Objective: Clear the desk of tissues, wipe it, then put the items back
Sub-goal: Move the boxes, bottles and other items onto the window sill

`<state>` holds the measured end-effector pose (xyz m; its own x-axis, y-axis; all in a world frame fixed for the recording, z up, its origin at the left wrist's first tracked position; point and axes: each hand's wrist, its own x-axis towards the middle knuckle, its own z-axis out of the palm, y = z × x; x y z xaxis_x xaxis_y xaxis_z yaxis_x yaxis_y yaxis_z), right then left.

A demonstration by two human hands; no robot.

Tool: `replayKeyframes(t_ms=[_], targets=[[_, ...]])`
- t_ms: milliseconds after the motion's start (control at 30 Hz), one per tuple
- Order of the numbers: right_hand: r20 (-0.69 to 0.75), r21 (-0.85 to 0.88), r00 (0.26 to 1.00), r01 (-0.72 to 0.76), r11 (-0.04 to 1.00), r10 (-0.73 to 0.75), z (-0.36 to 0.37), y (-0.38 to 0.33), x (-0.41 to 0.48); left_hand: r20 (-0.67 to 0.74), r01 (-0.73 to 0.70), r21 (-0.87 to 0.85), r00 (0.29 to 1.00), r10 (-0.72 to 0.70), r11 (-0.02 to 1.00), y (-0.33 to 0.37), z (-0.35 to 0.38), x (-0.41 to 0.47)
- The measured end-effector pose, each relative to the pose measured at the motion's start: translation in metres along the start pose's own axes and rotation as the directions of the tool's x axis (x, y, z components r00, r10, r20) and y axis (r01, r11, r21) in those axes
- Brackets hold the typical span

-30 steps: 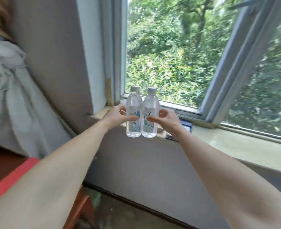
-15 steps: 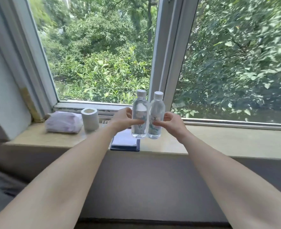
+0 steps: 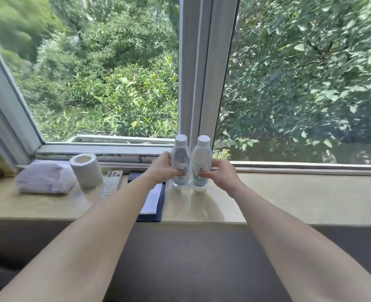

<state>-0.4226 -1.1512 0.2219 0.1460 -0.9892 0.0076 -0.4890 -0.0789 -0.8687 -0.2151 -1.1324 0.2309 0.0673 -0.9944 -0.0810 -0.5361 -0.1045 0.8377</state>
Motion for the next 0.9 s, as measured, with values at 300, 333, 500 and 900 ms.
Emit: replayKeyframes(t_ms=[300, 333, 500, 900], targets=[[0.019, -0.034, 0.999, 0.047, 0.998, -0.047, 0.000, 0.011, 0.021, 0.063, -0.054, 0.076, 0.997, 0.049, 0.996, -0.002, -0.003, 0.020], [0.021, -0.034, 0.998, 0.053, 0.998, -0.052, 0.000, 0.012, 0.020, 0.057, -0.048, 0.074, 0.997, 0.044, 0.996, -0.003, -0.001, 0.020], [0.009, -0.008, 0.996, 0.085, 0.996, -0.085, 0.006, 0.012, 0.013, 0.049, -0.017, 0.074, 0.999, 0.013, 0.997, -0.009, -0.002, 0.015], [-0.013, -0.287, 0.998, -0.056, 0.956, 0.055, 0.022, -0.001, -0.016, 0.031, 0.028, 0.166, 0.999, -0.034, 0.986, -0.017, 0.004, -0.006]])
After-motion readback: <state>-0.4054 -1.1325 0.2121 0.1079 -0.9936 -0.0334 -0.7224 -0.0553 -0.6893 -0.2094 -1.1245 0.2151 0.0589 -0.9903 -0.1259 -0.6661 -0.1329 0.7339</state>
